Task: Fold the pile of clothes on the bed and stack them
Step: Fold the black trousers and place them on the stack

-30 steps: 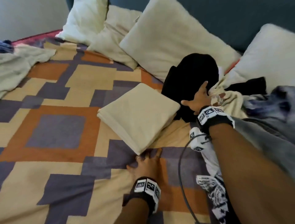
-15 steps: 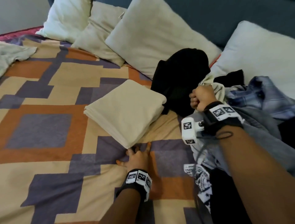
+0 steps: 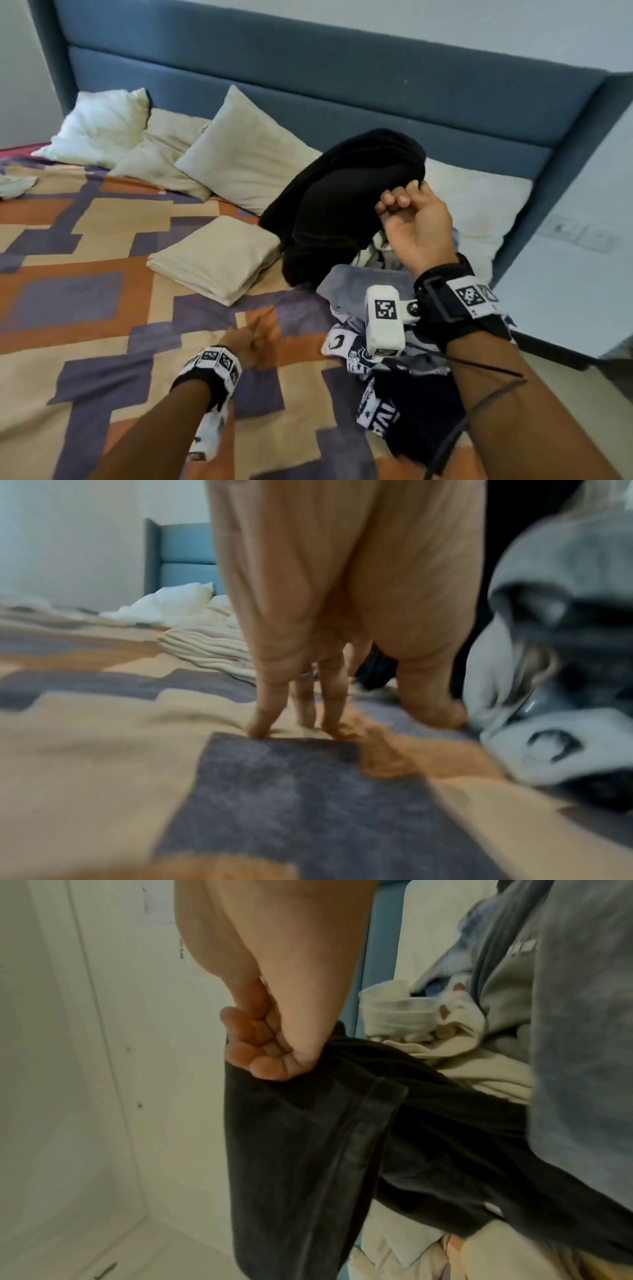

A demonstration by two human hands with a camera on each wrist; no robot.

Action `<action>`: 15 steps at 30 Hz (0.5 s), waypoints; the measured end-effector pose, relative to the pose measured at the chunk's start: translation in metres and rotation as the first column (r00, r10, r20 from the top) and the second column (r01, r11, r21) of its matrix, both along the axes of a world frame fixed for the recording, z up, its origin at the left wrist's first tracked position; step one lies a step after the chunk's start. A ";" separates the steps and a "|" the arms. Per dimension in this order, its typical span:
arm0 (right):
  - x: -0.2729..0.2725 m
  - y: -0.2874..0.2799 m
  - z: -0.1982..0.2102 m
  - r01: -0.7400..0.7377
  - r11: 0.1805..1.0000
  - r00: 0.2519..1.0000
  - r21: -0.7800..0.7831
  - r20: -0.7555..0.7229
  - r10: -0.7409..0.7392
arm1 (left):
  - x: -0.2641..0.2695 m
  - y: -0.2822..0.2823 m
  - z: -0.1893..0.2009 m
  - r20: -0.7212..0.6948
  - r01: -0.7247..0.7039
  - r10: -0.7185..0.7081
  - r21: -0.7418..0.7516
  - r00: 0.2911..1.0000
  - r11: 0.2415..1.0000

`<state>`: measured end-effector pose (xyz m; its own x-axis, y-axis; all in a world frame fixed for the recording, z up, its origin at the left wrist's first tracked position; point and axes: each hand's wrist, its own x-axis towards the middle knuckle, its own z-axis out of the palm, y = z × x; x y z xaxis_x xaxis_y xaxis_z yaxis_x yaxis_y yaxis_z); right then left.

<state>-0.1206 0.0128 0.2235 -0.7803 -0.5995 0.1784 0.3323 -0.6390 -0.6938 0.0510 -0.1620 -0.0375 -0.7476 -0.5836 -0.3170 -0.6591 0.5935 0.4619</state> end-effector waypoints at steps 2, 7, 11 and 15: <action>0.039 0.030 0.008 -0.027 0.999 0.999 -0.024 -0.022 0.027 | 0.011 0.030 0.025 -0.404 0.044 0.038 0.191 0.914 0.981; 0.142 0.118 0.014 -0.114 0.989 0.984 -0.096 -0.148 0.099 | 0.053 0.115 0.090 -0.749 -0.213 0.185 0.061 0.636 0.975; 0.203 0.181 0.017 -0.078 0.979 0.991 -0.190 -0.123 0.055 | 0.096 0.165 0.140 -0.791 -0.174 0.100 -0.008 0.604 0.985; 0.240 0.251 0.024 0.157 0.982 0.987 -0.100 -0.011 -0.159 | 0.153 0.220 0.169 -0.763 0.065 0.076 0.153 0.642 0.986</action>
<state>0.1196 0.2637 0.2473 -0.8597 -0.4474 0.2465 0.2086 -0.7481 -0.6300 0.2038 0.0583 0.1319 -0.7601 -0.5855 0.2819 -0.0317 0.4667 0.8838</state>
